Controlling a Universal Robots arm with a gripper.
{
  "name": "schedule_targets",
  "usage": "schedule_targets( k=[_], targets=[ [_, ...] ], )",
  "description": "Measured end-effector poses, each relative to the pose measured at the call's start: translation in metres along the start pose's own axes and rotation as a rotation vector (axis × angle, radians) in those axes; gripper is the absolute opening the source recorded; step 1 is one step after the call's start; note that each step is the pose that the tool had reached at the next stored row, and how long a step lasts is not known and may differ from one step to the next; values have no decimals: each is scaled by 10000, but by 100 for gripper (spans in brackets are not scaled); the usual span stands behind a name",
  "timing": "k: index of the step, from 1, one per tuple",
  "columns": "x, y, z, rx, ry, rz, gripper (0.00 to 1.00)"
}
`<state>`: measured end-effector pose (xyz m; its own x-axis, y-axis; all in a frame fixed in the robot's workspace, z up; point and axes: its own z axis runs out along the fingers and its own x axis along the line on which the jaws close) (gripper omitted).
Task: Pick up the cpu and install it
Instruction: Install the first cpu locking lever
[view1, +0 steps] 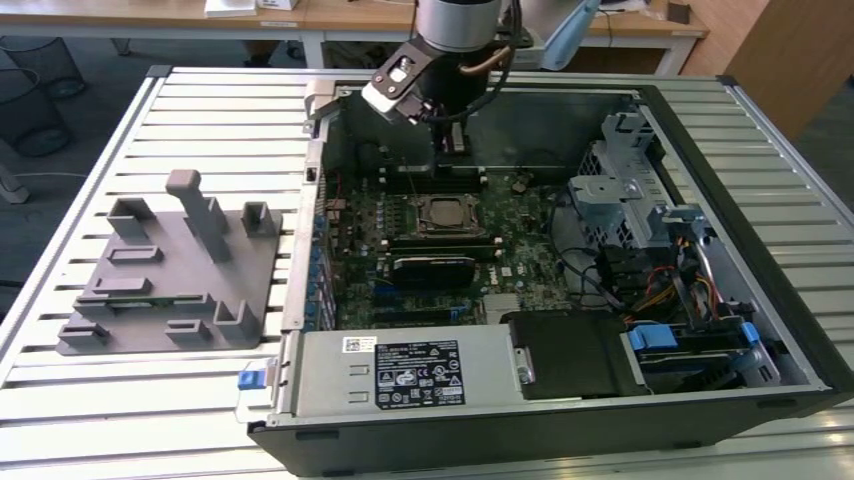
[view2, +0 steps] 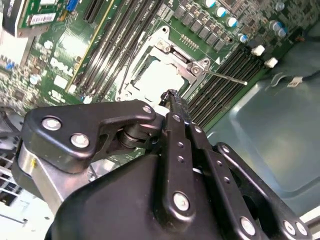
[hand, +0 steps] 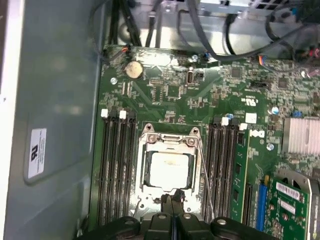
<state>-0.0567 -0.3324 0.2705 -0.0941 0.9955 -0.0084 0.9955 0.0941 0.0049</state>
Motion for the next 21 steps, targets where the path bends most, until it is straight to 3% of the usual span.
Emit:
schedule_targets(
  k=[21],
  targets=[
    [0,-1,35,-31,18,-3824,11]
  ],
)
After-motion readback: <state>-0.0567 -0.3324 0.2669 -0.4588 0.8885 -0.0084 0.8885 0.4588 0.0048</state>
